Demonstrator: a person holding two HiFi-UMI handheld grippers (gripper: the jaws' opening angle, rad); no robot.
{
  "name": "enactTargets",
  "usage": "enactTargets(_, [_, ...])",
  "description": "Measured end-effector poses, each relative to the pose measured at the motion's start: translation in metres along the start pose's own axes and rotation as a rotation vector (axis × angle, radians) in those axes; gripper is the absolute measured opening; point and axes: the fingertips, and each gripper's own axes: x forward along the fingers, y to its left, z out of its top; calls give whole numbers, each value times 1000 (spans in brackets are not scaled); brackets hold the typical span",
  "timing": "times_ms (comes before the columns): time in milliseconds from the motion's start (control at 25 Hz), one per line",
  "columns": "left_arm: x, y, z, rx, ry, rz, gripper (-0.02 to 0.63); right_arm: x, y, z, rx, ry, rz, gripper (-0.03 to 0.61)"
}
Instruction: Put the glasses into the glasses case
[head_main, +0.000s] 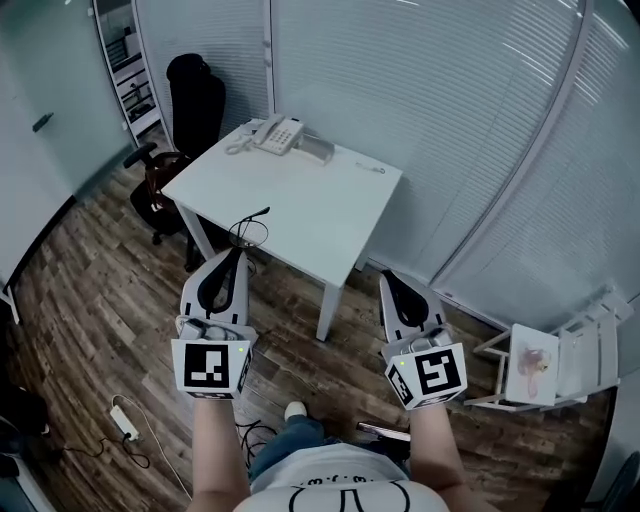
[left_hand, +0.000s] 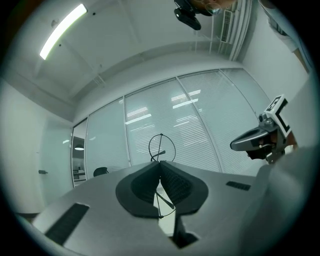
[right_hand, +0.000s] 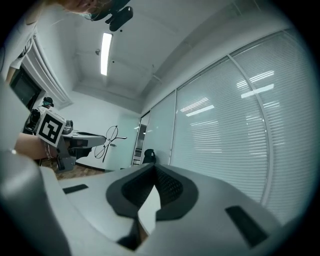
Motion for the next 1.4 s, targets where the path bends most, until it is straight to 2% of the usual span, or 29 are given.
enactTargets(160, [30, 36, -16, 7, -8, -25, 21, 52, 12, 0, -17, -9, -11, 9])
enactTargets(520, [82, 104, -48, -10, 12, -11, 21, 148, 19, -6, -18, 2, 6, 9])
enactTargets(880, [153, 153, -89, -19, 17, -18, 21, 243, 12, -34, -15, 8, 9, 9])
enactTargets(1120, [251, 177, -133, -26, 82, -107, 21, 325, -27, -70, 23, 50, -66, 9])
enactTargets(1400, [377, 184, -159, 21, 81, -279, 21, 414, -83, -100, 68, 90, -175, 9])
